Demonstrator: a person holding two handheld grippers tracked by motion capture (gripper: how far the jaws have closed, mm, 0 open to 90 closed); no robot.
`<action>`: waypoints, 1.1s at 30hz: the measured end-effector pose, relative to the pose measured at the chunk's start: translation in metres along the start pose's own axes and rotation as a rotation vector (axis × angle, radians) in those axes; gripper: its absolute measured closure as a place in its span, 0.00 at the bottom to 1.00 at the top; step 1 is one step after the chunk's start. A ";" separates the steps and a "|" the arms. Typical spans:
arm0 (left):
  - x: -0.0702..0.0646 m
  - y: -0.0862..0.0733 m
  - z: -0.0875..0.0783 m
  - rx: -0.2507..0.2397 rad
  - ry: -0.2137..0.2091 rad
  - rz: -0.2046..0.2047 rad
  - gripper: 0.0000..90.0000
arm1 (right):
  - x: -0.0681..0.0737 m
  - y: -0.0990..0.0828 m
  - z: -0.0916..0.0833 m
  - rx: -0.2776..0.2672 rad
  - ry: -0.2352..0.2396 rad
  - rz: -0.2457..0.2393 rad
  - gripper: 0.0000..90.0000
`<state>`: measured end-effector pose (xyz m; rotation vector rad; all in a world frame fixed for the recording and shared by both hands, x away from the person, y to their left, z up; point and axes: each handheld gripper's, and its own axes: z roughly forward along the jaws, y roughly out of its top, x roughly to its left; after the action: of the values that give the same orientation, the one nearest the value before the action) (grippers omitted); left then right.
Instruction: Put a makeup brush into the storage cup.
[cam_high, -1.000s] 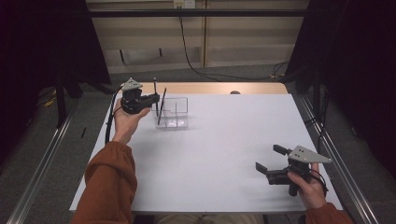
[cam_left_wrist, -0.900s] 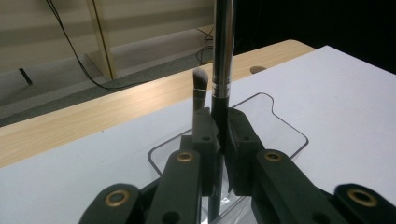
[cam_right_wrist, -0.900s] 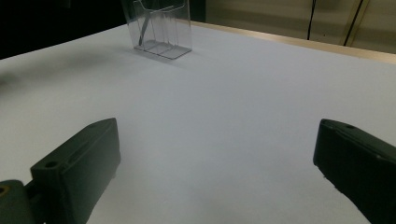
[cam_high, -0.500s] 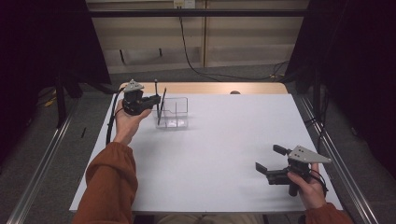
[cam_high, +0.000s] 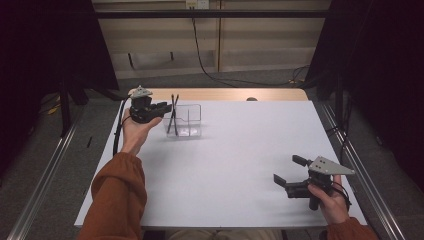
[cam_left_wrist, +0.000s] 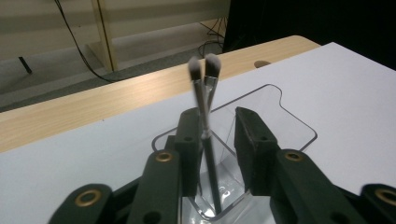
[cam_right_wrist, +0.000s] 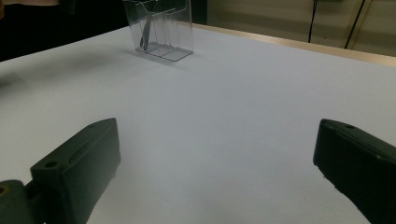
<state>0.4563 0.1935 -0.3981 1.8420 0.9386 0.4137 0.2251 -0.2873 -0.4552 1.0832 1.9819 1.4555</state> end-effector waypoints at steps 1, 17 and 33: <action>0.000 0.000 0.000 -0.001 0.001 -0.001 0.74 | 0.000 0.000 0.000 0.000 0.000 0.000 0.00; -0.005 0.002 -0.001 -0.038 0.020 0.009 0.35 | -0.003 -0.002 0.000 0.002 -0.013 0.005 0.00; -0.009 0.000 -0.014 -0.072 0.009 -0.020 0.05 | -0.004 -0.001 0.000 -0.001 -0.020 0.010 0.00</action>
<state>0.4413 0.1949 -0.3906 1.7661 0.9356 0.4386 0.2266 -0.2907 -0.4567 1.1038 1.9646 1.4455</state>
